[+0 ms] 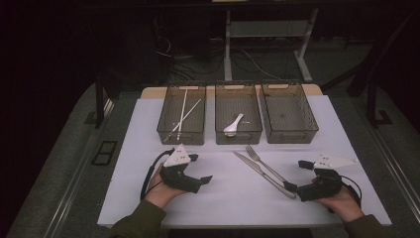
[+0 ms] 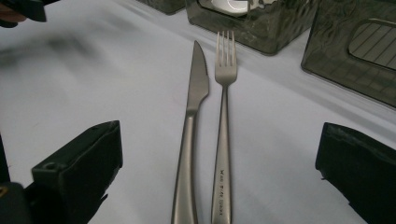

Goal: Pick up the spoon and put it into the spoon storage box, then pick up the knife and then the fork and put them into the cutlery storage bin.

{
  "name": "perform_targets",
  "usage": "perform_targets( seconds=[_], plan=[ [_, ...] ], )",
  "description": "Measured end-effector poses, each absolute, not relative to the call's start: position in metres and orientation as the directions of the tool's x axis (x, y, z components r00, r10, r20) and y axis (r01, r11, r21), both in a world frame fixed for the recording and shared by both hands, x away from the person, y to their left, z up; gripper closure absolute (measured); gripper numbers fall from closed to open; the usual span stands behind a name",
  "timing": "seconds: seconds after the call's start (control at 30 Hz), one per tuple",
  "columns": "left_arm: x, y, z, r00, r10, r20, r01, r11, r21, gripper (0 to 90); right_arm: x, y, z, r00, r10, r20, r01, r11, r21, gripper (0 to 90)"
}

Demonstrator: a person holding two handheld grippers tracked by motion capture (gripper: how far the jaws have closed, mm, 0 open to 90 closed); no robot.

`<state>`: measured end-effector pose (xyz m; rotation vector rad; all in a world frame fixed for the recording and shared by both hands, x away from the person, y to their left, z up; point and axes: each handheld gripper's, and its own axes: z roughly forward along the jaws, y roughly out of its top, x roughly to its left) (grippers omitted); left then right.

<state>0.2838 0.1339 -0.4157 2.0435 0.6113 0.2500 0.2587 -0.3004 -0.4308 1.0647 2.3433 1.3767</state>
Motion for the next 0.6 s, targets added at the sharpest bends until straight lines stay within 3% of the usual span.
perform_targets(
  seconds=[0.2,0.6],
  plan=[
    [0.275,0.148,-0.420,0.847,0.526,-0.080,0.329,-0.399,0.856,3.8,0.264,-0.301,-0.425,-0.705,0.689,0.169,0.497,0.310,0.811,0.5],
    [0.266,0.164,-0.424,0.822,0.559,-0.109,0.353,-0.350,0.868,0.0,0.285,-0.293,-0.414,-0.674,0.724,0.146,0.547,0.356,0.758,24.1]
  ],
)
